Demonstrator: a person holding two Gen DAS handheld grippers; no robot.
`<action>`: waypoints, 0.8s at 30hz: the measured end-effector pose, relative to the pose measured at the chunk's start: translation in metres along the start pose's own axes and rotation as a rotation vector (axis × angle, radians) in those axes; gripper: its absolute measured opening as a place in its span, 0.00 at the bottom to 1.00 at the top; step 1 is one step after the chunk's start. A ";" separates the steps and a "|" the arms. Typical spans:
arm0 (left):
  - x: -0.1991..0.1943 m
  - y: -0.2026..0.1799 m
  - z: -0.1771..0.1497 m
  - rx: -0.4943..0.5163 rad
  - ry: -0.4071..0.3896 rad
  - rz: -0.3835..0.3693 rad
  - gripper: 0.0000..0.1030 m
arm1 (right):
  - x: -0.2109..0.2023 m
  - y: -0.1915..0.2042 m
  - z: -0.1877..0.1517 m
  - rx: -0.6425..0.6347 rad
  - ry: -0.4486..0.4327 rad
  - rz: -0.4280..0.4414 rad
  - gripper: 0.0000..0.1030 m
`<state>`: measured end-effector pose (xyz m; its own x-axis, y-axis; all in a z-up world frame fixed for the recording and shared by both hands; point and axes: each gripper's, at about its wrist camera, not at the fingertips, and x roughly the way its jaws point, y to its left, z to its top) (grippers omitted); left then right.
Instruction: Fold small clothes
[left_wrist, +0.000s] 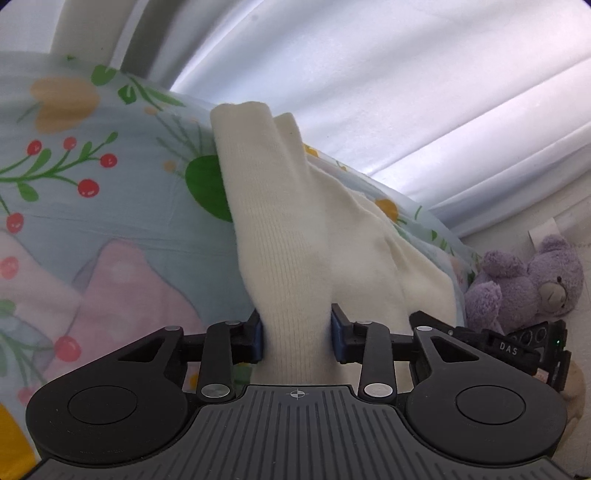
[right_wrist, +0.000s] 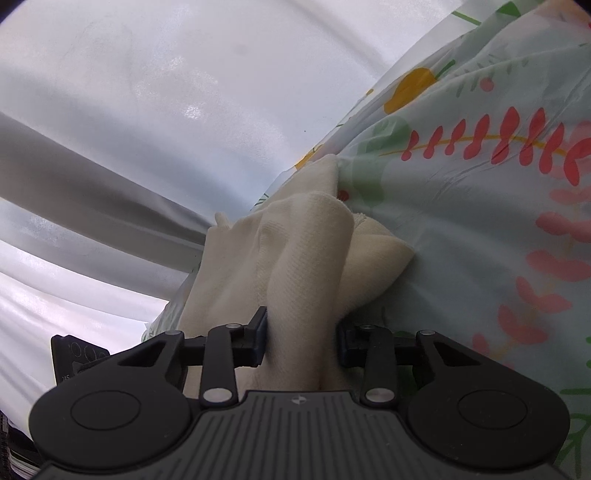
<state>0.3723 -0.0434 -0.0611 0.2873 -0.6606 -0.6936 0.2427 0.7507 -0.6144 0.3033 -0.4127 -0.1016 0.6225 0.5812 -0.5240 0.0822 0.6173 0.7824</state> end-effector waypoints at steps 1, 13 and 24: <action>-0.003 -0.003 0.000 0.011 -0.006 -0.003 0.35 | -0.003 0.005 -0.001 -0.001 -0.005 0.015 0.32; -0.087 0.005 -0.032 0.028 -0.070 0.006 0.34 | 0.001 0.074 -0.036 -0.078 0.063 0.130 0.31; -0.130 0.041 -0.075 -0.060 -0.147 0.299 0.43 | 0.016 0.130 -0.082 -0.391 0.004 -0.299 0.40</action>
<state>0.2753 0.0726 -0.0247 0.4688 -0.4000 -0.7876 0.0736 0.9062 -0.4164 0.2597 -0.2799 -0.0356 0.6133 0.3500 -0.7081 -0.0417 0.9096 0.4134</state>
